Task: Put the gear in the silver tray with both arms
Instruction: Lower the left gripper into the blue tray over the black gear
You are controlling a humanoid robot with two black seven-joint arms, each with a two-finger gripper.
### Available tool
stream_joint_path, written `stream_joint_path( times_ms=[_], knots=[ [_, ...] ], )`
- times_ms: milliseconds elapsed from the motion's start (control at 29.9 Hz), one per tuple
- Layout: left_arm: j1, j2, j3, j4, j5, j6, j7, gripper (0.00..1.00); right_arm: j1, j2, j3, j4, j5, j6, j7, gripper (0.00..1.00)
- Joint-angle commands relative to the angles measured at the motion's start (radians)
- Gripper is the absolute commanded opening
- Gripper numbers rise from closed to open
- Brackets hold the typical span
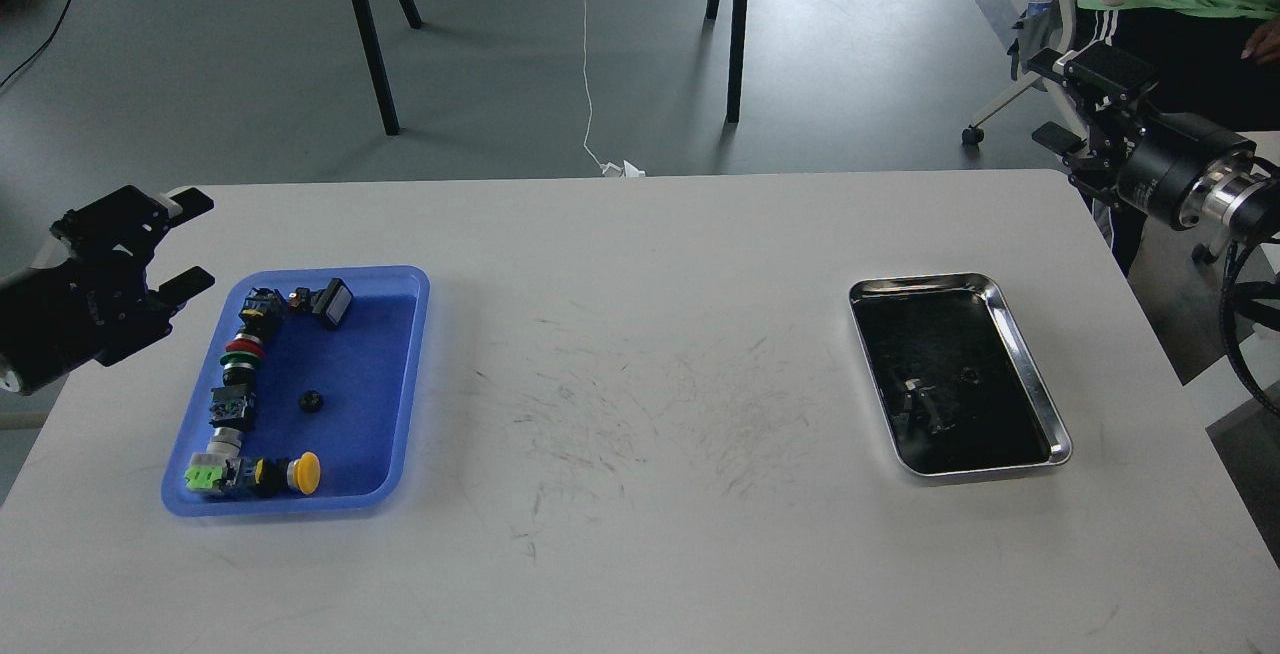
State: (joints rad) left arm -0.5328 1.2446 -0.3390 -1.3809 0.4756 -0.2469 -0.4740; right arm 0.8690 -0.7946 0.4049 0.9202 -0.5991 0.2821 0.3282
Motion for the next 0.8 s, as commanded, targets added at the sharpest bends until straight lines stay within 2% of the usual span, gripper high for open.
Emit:
stream_joint_path(
  times_ms=[0,167,267,301,435,635,769],
  knots=[
    [-0.001,0.012,0.006,-0.009,-0.012,-0.017,0.009,0.99,-0.004,0.0,0.002,0.0,0.001,0.0,0.003,0.91],
    [0.001,0.012,0.006,-0.033,-0.04,-0.003,0.003,0.99,-0.008,0.0,0.002,0.002,0.001,0.002,0.006,0.91],
    [0.016,-0.002,0.02,-0.052,-0.003,0.09,0.012,0.99,-0.01,0.0,0.003,0.002,0.004,0.0,0.006,0.91],
    [0.013,0.004,0.035,-0.069,0.062,0.118,0.011,0.99,-0.01,0.0,0.005,0.003,0.011,0.002,0.006,0.91],
    [-0.012,0.004,0.043,-0.099,0.323,0.135,0.006,0.99,-0.01,0.002,0.006,0.003,0.03,0.002,0.006,0.92],
    [-0.035,0.001,0.051,-0.139,0.567,0.155,0.008,0.99,-0.01,0.0,0.006,0.003,0.03,0.0,0.006,0.92],
    [-0.038,-0.019,0.081,-0.142,0.742,0.199,-0.014,0.99,-0.008,0.0,0.006,0.005,0.03,0.0,0.005,0.92]
  ],
)
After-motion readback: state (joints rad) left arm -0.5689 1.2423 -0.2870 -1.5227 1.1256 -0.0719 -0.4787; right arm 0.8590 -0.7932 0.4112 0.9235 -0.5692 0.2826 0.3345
